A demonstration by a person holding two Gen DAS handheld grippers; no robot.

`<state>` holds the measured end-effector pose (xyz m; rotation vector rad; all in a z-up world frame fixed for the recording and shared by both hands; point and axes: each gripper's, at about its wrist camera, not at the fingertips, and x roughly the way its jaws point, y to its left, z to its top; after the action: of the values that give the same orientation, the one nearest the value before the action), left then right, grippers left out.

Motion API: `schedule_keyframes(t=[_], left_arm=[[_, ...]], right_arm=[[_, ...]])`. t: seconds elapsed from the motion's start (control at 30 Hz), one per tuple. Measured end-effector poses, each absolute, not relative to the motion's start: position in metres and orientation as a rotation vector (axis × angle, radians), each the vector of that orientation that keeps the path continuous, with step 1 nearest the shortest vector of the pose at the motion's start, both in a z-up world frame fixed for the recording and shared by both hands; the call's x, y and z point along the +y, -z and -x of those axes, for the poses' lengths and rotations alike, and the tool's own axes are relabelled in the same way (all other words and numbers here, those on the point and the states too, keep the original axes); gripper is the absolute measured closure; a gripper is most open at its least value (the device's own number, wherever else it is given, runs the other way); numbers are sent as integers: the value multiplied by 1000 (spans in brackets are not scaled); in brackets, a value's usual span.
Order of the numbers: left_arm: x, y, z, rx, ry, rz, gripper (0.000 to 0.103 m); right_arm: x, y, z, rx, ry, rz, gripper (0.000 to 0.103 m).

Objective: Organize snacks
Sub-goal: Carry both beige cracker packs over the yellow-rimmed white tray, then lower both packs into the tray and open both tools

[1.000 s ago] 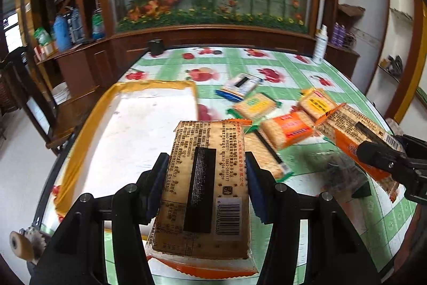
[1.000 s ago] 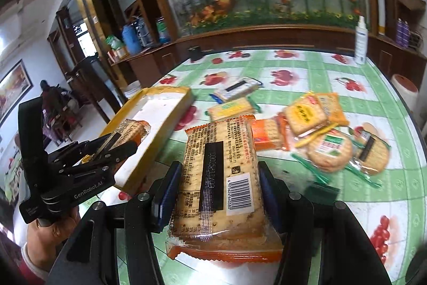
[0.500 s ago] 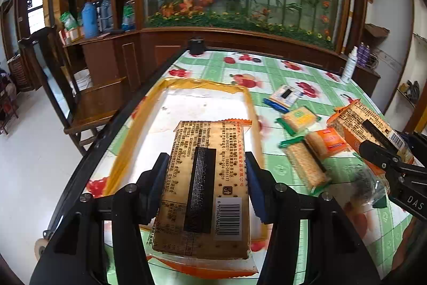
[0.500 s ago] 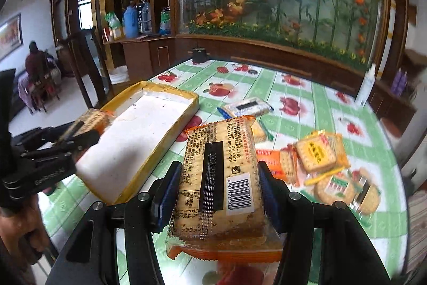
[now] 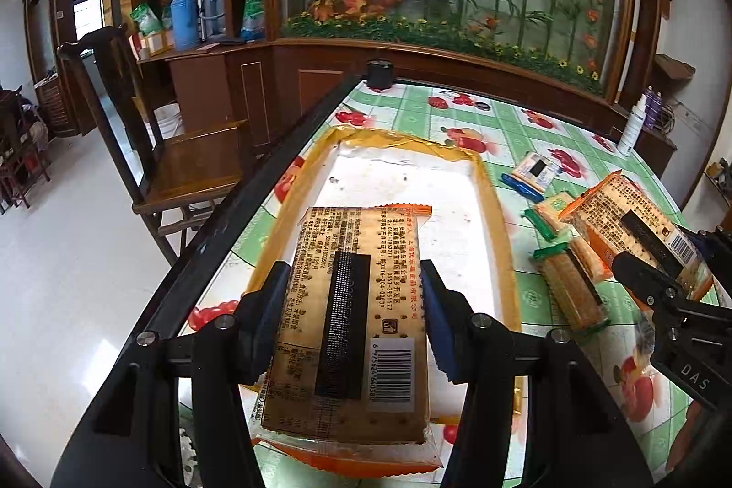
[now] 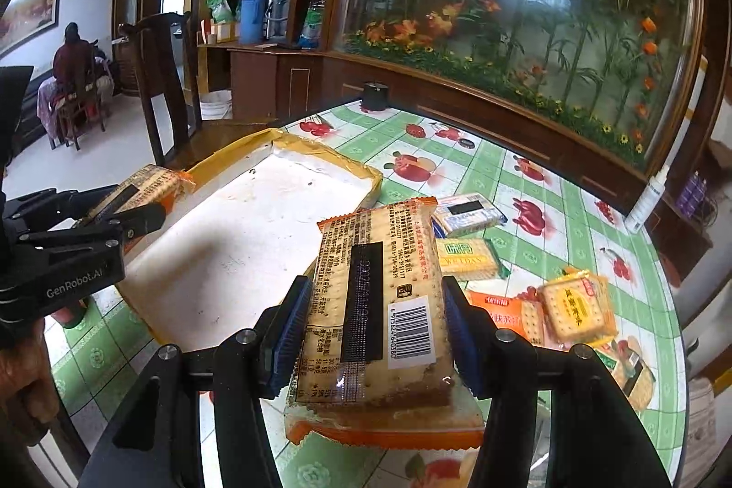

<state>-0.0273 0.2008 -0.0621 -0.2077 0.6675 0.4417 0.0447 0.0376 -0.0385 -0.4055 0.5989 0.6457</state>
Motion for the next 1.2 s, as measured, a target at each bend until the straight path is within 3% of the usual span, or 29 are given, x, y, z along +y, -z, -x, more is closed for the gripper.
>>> schedule_keyframes(t=[0.43,0.7,1.2], left_arm=[[218,73,23,689,-477,225,49],[228,82,16,710,-511,238,49],[234,95,-4,748,-519,228,49]], right_arm=[[74,50,-48,602,-679,453,46],[96,67,-73,750,-790,302,46],[132,103,-103,861,-828,244,46]])
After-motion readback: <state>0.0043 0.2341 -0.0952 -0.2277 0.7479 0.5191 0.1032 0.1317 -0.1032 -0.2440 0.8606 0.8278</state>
